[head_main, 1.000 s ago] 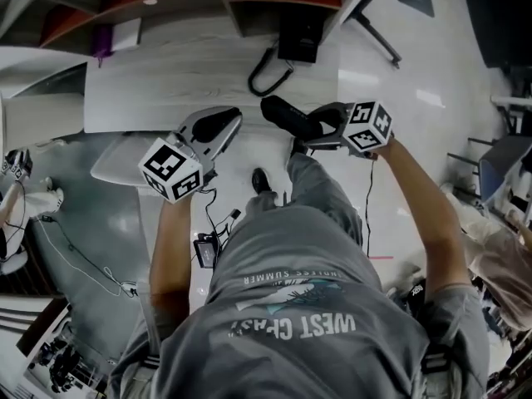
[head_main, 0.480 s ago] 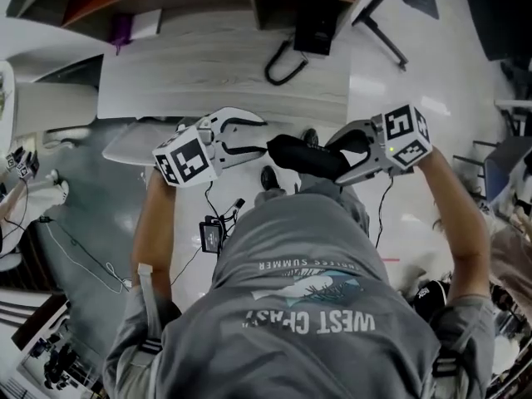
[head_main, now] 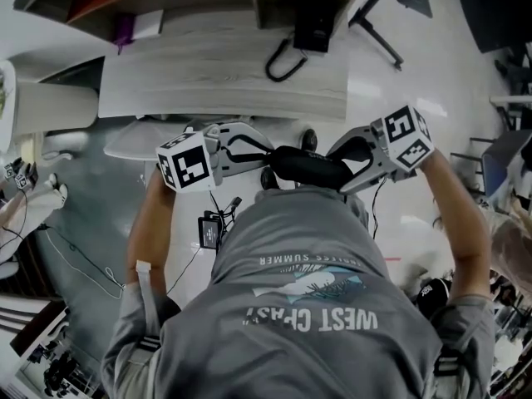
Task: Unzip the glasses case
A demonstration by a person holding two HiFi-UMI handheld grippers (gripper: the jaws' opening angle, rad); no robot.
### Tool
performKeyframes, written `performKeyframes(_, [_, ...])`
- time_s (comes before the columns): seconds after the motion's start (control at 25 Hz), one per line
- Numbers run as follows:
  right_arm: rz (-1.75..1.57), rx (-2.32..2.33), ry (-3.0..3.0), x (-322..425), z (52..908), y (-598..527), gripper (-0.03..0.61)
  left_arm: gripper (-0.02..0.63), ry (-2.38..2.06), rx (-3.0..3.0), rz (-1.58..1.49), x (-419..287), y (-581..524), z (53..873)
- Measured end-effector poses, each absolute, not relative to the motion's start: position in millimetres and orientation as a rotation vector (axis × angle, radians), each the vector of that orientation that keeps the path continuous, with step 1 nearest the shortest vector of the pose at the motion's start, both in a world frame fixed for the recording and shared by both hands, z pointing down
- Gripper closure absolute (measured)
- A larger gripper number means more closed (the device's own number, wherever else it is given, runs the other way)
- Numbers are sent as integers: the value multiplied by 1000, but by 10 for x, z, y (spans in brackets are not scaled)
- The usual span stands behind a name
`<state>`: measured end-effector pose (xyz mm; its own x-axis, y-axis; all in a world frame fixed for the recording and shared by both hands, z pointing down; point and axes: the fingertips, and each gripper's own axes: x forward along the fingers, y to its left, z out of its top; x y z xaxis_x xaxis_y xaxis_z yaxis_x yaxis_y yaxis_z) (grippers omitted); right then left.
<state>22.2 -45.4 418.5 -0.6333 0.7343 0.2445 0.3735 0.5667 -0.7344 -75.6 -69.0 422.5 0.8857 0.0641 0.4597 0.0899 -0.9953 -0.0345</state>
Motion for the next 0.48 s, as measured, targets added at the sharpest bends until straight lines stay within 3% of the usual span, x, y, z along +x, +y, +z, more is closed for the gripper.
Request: performKeyframes(0.48, [885, -825, -2240, 265, 4289, -441, 284, 592, -102, -3041, -741, -844, -687, 4197])
